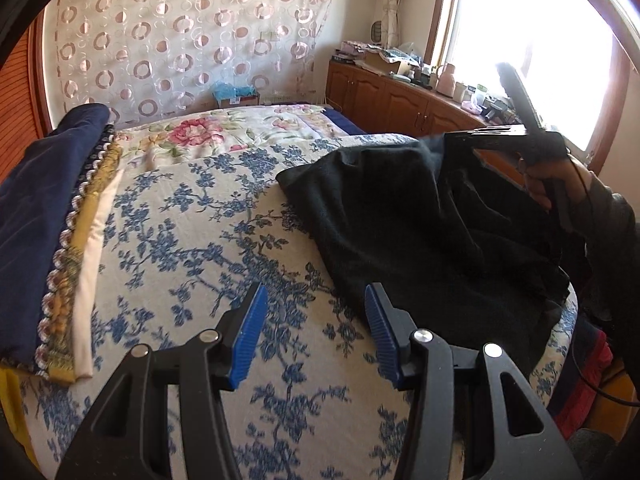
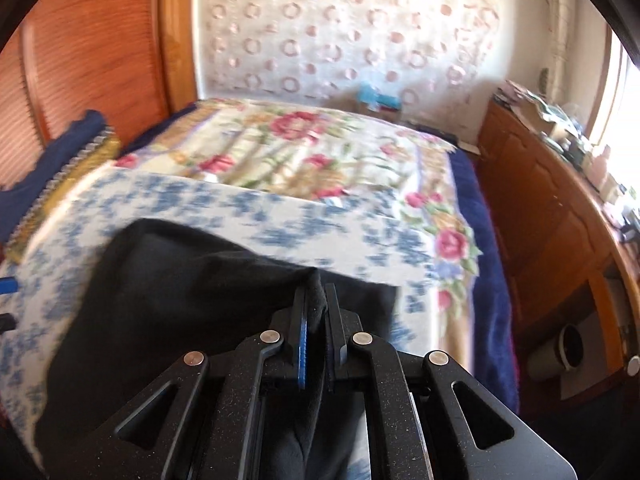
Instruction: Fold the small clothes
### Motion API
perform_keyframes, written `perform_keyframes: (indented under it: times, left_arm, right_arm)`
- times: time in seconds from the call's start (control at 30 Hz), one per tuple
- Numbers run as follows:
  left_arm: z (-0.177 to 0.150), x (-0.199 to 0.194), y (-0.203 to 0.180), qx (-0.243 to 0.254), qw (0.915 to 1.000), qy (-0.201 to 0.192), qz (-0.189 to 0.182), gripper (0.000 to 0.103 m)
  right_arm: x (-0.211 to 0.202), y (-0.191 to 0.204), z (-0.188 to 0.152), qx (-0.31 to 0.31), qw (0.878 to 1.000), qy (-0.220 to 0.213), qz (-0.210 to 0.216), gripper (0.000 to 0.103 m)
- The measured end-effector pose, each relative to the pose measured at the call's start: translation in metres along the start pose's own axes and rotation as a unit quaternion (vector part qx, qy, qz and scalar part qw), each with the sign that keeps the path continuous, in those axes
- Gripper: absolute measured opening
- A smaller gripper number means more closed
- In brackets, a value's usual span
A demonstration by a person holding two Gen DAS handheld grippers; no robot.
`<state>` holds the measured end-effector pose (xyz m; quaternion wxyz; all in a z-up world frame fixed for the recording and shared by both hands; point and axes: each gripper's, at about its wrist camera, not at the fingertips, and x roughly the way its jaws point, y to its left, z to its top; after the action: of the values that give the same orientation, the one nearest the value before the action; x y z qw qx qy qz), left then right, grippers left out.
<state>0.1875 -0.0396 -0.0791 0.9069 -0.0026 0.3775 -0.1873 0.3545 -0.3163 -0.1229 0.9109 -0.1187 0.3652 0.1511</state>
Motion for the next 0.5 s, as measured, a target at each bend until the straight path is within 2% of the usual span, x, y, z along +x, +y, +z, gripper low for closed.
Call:
perform_keyframes:
  times: [0.07, 0.13, 0.23, 0.3, 0.37, 0.43, 0.5]
  left_arm:
    - [0.001, 0.006, -0.001, 0.002, 1.0000, 0.004, -0.002, 0.050]
    - [0.004, 0.013, -0.003, 0.005, 0.9999, 0.008, -0.004, 0.050]
    - [0.007, 0.023, -0.006, 0.011, 0.9998, 0.015, -0.007, 0.050]
    - [0.009, 0.028, -0.008, 0.016, 0.9997, 0.019, -0.009, 0.050]
    - [0.011, 0.033, -0.009, 0.019, 0.9995, 0.022, -0.014, 0.050]
    - [0.012, 0.037, -0.010, 0.021, 0.9993, 0.024, -0.018, 0.050]
    - [0.012, 0.039, -0.010, 0.022, 0.9992, 0.025, -0.021, 0.050]
  right_arm:
    - [0.014, -0.011, -0.001, 0.011, 1.000, 0.012, -0.024, 0.012]
    - [0.019, -0.025, -0.005, 0.028, 0.999, 0.021, -0.029, 0.022]
    - [0.008, -0.031, -0.010, 0.035, 0.999, 0.009, -0.030, 0.024]
    - [-0.006, -0.025, -0.013, 0.030, 0.999, -0.004, -0.015, 0.024]
    - [-0.020, -0.016, -0.015, 0.024, 1.000, -0.012, 0.004, 0.030]
    - [-0.033, -0.002, -0.018, 0.018, 0.999, -0.017, 0.026, 0.046]
    - [-0.039, 0.013, -0.020, 0.012, 0.999, -0.016, 0.044, 0.047]
